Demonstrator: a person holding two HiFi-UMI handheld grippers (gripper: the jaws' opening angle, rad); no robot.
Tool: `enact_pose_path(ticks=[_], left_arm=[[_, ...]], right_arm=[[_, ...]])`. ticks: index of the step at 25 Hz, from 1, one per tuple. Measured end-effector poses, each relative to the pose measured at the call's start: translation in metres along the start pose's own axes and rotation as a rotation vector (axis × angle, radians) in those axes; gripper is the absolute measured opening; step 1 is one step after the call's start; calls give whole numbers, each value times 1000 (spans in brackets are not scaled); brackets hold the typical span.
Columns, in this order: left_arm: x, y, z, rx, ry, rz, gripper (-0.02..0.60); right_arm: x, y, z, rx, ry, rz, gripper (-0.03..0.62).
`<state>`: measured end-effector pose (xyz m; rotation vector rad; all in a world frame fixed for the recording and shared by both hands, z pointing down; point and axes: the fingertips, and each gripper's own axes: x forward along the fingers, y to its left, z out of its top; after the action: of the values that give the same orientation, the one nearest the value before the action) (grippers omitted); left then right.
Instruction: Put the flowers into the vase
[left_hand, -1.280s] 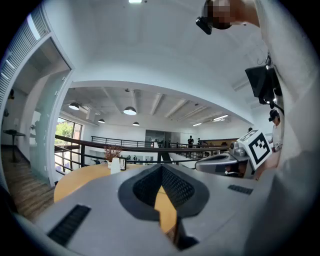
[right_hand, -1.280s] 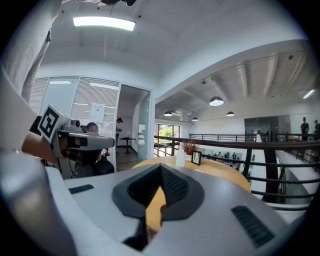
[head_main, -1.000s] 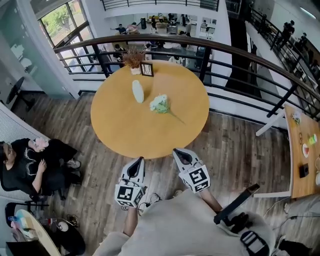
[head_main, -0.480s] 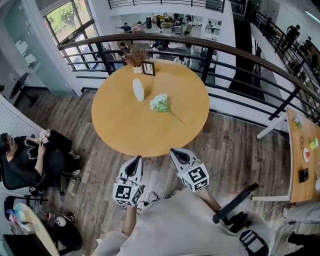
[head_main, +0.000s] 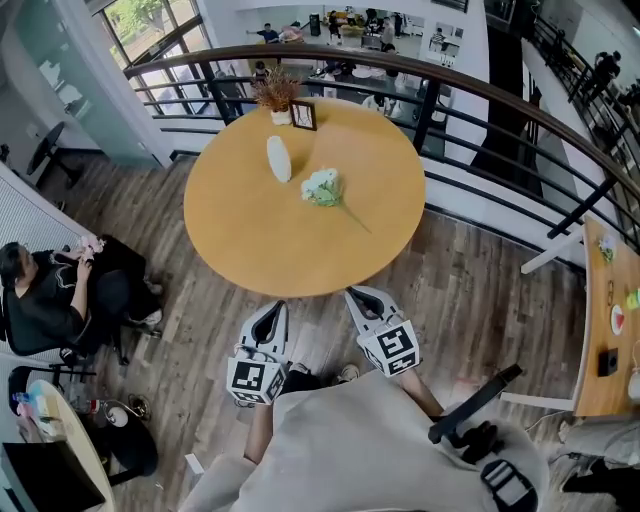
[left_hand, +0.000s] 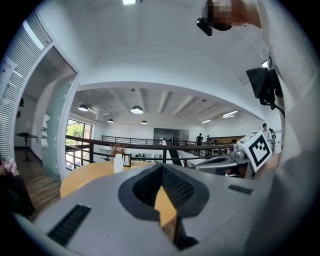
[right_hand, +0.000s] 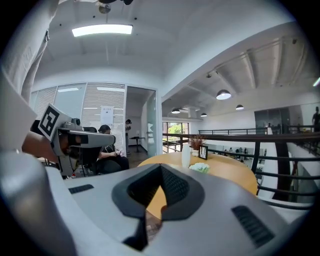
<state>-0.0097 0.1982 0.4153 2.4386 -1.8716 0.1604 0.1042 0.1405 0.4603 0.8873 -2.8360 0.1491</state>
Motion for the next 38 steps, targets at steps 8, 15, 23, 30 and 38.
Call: enact_pose_path(ticks=[8,15,23,30,38], left_arm=[[24,14,-4,-9,-10,-2,6],[79,31,-10,-23,-15,-90,6],[146,91,10,-17,-27,-191,6],[184,167,30,-8,-34,-237,6],[225,215,35,30,-6,-288,6]], right_arm=[[23,-5,4,-19,-11,30,8],[52,-36,3,1,-1,-27,8],[123,-55,30,-12,11,-78,8],[198,-57,57,-11,26,-116,8],[244,-85,77,-19,50,-179,8]])
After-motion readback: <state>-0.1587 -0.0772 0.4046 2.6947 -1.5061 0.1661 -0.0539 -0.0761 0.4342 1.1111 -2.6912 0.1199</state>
